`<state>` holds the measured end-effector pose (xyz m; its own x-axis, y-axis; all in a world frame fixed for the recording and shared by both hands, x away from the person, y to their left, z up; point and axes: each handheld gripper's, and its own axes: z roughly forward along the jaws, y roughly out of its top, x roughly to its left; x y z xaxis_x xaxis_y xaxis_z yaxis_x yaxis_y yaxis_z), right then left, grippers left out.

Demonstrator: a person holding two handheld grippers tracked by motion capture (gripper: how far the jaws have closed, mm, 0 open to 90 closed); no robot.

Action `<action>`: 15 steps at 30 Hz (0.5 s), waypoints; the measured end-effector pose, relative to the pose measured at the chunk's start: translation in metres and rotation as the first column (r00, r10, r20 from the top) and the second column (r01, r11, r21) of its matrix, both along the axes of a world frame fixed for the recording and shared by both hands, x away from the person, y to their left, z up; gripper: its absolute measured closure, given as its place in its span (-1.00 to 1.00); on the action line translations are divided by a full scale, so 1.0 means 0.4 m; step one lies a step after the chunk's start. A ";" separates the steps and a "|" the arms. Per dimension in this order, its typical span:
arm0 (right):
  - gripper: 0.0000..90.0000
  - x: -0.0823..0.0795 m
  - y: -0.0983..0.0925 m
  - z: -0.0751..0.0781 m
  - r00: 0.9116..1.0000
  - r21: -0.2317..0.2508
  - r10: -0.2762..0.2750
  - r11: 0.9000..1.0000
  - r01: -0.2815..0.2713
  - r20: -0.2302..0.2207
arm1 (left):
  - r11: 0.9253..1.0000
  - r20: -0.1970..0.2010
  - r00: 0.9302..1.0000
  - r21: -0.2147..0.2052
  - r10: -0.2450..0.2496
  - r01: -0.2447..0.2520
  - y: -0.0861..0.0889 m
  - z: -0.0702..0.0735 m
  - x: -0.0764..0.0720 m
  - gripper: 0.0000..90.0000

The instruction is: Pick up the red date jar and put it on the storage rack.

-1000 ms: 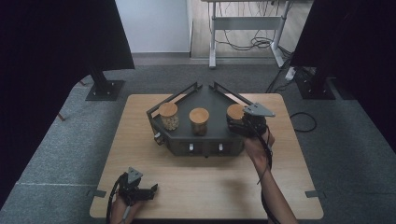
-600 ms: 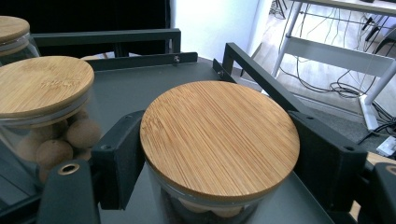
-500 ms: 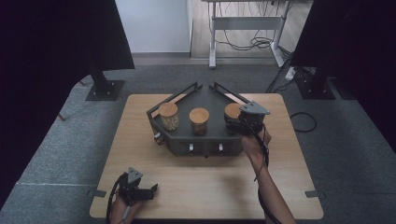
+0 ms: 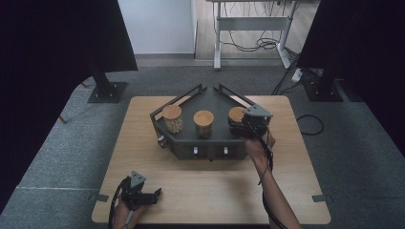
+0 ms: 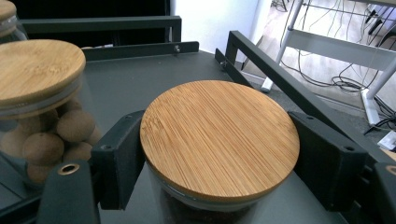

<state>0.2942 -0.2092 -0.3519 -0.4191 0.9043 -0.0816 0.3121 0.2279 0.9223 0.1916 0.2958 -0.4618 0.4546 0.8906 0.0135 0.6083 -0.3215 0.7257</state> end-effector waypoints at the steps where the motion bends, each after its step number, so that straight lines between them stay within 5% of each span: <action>1: -0.49 0.000 -0.001 -0.003 1.000 0.004 -0.001 1.000 0.001 0.001 | 1.000 0.000 1.000 0.000 -0.001 0.001 0.000 0.000 0.000 -0.96; 15: -0.57 0.003 -0.017 -0.010 1.000 0.039 0.001 0.999 -0.001 -0.011 | 1.000 0.000 1.000 0.001 -0.002 0.002 0.000 0.000 0.000 -0.95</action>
<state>0.2954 -0.2161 -0.3558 -0.4207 0.9062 -0.0415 0.3216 0.1918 0.9272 0.1916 0.2959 -0.4617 0.4562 0.8898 0.0146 0.6074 -0.3234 0.7256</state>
